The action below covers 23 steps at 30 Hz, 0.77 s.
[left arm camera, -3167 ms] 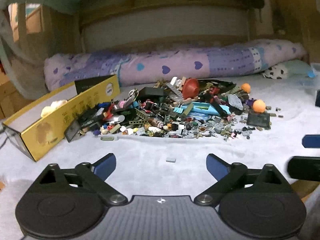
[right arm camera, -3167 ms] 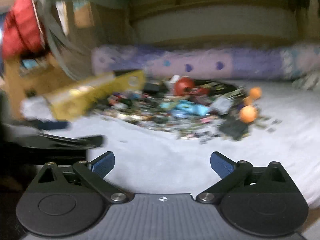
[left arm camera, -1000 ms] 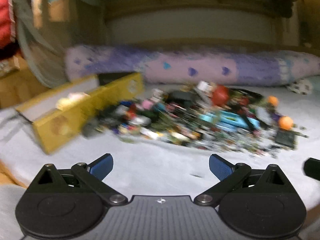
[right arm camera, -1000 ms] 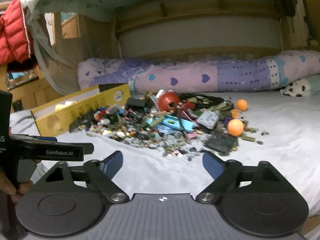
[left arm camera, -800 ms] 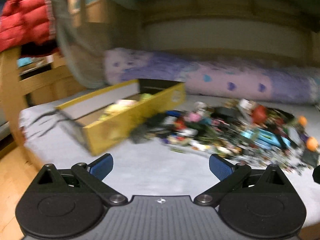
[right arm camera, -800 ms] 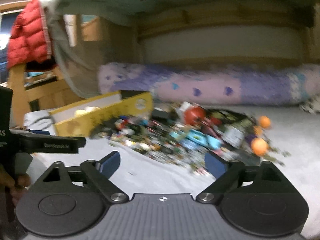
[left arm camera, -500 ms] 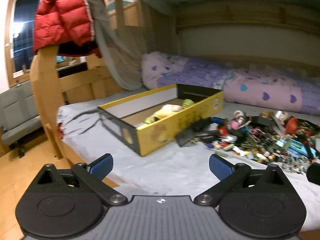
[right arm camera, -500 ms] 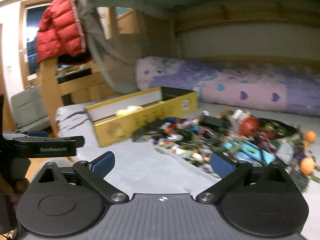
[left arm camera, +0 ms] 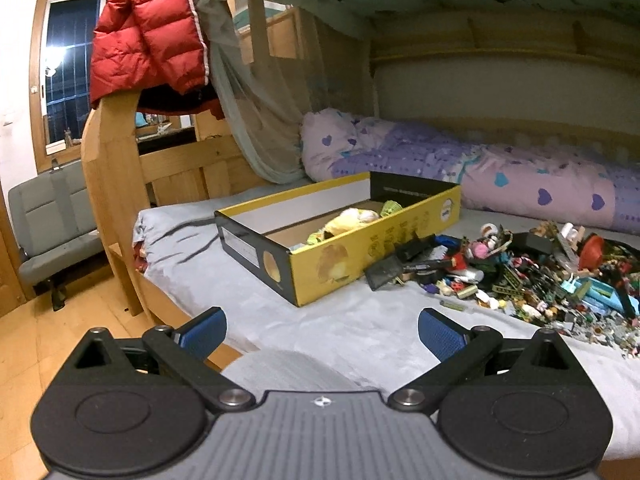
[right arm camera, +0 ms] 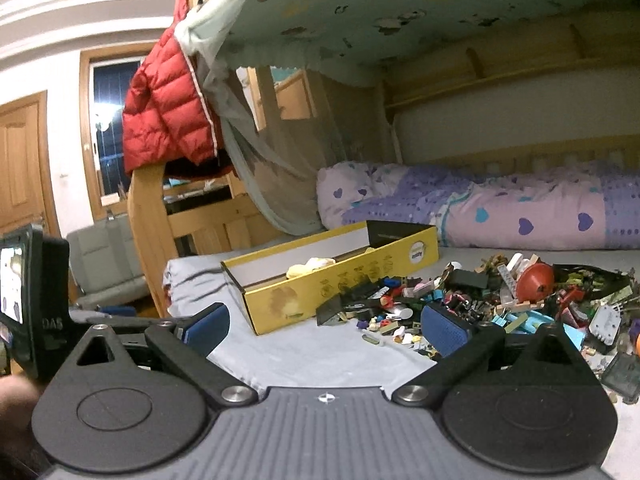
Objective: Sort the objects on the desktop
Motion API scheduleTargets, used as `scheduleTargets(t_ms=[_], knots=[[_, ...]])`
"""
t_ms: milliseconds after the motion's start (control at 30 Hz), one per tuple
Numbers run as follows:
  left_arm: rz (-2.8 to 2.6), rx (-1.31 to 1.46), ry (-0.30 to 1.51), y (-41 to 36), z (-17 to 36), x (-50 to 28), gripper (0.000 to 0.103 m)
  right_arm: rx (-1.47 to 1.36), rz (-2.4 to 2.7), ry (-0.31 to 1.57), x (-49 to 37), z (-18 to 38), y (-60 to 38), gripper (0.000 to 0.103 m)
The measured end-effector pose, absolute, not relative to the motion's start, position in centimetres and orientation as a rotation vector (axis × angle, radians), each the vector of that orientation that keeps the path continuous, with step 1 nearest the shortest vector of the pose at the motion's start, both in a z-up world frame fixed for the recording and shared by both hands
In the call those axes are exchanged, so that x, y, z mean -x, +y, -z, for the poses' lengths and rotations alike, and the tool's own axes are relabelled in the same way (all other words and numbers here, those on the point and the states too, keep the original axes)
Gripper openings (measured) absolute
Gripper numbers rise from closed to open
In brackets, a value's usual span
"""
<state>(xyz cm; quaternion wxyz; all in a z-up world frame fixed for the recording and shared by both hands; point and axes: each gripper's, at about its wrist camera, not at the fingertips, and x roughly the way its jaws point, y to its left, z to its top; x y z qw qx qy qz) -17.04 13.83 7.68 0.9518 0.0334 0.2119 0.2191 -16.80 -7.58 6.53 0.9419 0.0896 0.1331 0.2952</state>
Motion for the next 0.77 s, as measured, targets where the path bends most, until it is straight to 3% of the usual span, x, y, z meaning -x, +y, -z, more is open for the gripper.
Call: scheduleTargets(t_ms=[767], knots=[[-0.434, -0.068, 0.447, 14.1, -7.0, 16.5, 0.103, -0.115, -0.655, 0.274, 18.0, -5.6, -6.5, 0.103]])
